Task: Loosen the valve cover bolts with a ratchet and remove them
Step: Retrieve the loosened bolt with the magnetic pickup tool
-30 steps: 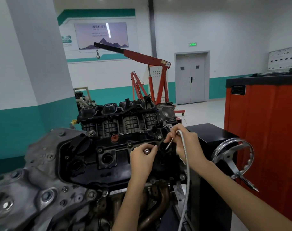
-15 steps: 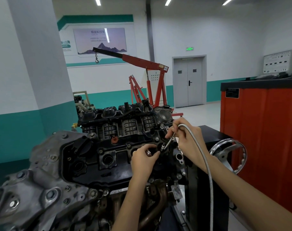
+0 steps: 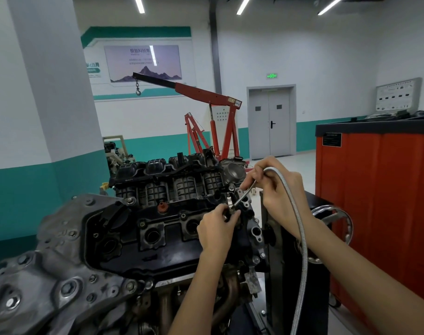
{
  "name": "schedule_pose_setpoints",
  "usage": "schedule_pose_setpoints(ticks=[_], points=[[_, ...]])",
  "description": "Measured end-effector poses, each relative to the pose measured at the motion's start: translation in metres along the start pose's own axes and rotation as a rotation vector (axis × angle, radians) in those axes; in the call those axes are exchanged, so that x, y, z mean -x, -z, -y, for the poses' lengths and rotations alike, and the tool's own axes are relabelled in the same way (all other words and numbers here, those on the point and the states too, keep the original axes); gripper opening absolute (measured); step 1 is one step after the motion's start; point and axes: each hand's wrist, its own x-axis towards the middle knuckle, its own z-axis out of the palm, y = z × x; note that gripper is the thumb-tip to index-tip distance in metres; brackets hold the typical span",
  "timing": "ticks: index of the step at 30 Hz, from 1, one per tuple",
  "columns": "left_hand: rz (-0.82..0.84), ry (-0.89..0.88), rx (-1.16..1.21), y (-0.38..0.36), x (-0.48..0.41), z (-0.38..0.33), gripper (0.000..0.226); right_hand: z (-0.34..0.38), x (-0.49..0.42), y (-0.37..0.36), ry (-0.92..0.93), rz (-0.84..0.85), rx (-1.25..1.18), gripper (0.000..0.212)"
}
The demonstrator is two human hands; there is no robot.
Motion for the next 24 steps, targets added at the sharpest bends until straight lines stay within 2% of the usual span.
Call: schedule_pose_setpoints(ticks=[3,6,10,11,13,15,17,19,21,24], points=[[-0.042,0.042,0.086,-0.004,0.0,-0.002,0.023,0.006,-0.002,0.003,-0.028,-0.017,-0.086,0.029],[-0.045,0.096,0.113,-0.003,0.001,-0.007,0.028,0.013,-0.001,0.008,-0.087,-0.056,-0.162,0.02],[-0.069,0.263,0.234,0.018,0.0,-0.005,0.034,0.03,0.002,0.017,-0.107,-0.122,-0.284,0.03],[-0.065,0.333,0.303,0.029,-0.001,0.0,0.035,0.034,-0.002,0.024,-0.09,-0.156,-0.323,0.033],[-0.02,0.384,0.592,0.059,0.007,0.008,0.038,0.041,-0.013,0.03,-0.009,-0.181,-0.351,0.034],[0.153,0.275,0.906,0.093,0.024,0.002,0.041,0.047,-0.024,0.017,0.019,-0.145,-0.307,0.037],[0.409,0.078,1.158,0.125,0.048,-0.009,0.037,0.057,-0.027,-0.015,0.008,-0.08,-0.243,0.041],[0.605,-0.09,1.31,0.153,0.074,-0.014,0.03,0.067,-0.025,-0.05,0.027,0.002,-0.183,0.04],[0.672,-0.143,1.35,0.181,0.097,-0.01,0.029,0.077,-0.025,-0.077,0.063,0.097,-0.134,0.033],[0.621,-0.13,1.402,0.222,0.126,0.005,0.029,0.1,-0.028,-0.117,0.175,0.23,0.026,0.027]])
